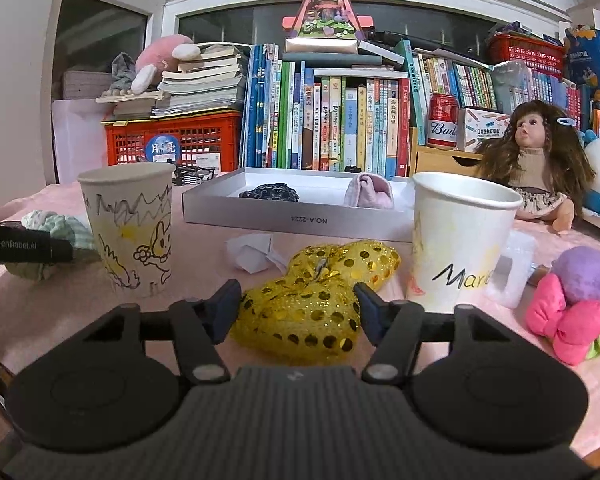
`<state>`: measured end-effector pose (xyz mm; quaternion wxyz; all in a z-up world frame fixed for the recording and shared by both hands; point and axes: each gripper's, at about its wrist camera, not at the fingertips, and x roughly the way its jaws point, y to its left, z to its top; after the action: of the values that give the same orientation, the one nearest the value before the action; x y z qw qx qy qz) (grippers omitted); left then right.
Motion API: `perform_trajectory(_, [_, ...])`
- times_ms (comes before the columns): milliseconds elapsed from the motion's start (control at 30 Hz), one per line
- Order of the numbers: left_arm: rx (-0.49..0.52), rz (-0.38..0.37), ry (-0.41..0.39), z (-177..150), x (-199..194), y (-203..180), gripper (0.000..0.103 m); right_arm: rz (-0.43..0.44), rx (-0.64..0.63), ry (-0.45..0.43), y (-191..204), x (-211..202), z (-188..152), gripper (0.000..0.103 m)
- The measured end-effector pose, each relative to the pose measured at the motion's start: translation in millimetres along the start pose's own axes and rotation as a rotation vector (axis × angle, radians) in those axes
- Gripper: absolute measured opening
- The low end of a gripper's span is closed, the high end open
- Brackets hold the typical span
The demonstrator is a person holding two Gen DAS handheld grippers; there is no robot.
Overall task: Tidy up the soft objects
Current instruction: 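Lift and carry the gingham cloth with left tool while right tool carries the bow toward the tray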
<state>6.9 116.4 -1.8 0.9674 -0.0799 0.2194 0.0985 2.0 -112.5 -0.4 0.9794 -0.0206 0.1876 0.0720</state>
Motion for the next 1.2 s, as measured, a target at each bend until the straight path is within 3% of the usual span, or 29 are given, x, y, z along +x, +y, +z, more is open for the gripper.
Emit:
perform_trajectory(200, [0.005, 0.006, -0.023, 3.9, -8.0, -0.4, 0.044, 0.017, -0.006, 0.009, -2.2, -3.2, 4.1, 0.05])
perform_trajectory(633, [0.015, 0.012, -0.08, 26.8, -24.6, -1.2, 0.041, 0.07, -0.032, -0.061, 3.7, -21.7, 26.4, 0.046])
perform_trajectory(900, [0.033, -0.076, -0.082, 59.1, -23.6, -7.0, 0.039, 0.089, -0.018, -0.112, -3.2, -27.3, 52.3, 0.046])
perform_trajectory(1200, [0.048, -0.194, -0.048, 119.1, -9.1, -11.9, 0.037, 0.138, 0.034, -0.101, -29.5, -19.1, 99.7, 0.047])
